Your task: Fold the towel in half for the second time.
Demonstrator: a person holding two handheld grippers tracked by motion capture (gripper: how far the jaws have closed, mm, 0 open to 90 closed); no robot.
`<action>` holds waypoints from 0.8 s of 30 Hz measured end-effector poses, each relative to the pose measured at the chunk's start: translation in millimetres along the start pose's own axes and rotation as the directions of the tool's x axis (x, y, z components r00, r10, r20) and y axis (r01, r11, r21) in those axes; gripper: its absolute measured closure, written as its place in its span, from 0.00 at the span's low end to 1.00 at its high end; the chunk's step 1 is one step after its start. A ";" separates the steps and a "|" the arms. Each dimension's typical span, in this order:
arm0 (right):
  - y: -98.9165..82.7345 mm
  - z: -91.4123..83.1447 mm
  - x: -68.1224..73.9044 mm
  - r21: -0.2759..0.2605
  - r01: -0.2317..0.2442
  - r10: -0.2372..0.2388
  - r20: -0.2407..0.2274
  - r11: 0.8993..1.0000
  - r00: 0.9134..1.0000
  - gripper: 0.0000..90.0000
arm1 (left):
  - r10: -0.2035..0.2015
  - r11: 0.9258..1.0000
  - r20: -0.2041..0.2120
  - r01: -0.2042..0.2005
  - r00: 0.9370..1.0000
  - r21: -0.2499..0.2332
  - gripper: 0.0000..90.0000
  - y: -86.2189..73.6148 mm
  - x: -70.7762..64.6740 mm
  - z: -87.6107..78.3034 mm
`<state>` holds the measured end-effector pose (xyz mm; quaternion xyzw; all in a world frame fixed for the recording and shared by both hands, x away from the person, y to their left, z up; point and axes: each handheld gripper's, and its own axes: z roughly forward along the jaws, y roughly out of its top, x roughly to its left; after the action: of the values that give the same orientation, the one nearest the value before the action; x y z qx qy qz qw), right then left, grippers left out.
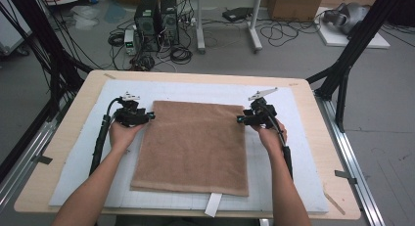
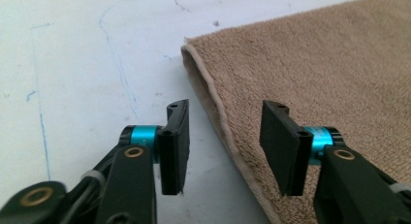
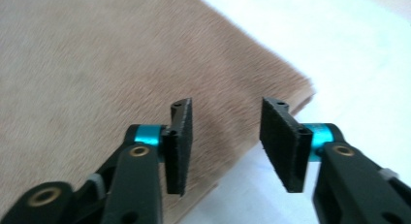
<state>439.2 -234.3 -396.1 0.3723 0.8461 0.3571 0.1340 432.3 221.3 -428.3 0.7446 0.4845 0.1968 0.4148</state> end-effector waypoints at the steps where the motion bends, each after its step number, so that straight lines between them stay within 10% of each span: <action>1: 1.7 -0.3 -2.0 -0.017 0.000 0.000 0.012 1.000 1.000 0.58 | -0.009 1.000 0.009 0.009 1.000 -0.022 0.59 1.4 -0.1 -0.5; 10: -0.6 41.7 -10.4 0.108 -0.053 0.046 0.069 0.993 0.997 0.49 | 0.007 0.998 0.007 -0.007 1.000 0.065 0.63 -8.0 -1.4 22.4; 16: -5.8 45.3 -18.7 0.066 -0.155 0.159 -0.056 0.986 0.986 0.84 | -0.016 0.997 0.046 0.012 0.999 0.081 0.93 -2.0 -0.8 24.6; 24: 8.6 13.0 -8.9 0.000 -0.040 0.040 -0.040 0.999 0.998 0.88 | -0.019 0.999 0.083 0.022 0.996 -0.043 0.94 10.7 -2.1 -3.4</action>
<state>456.3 -230.2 -399.6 0.3818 0.8410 0.3673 0.1098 435.0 218.8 -417.4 0.7378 0.4701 0.1723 0.4527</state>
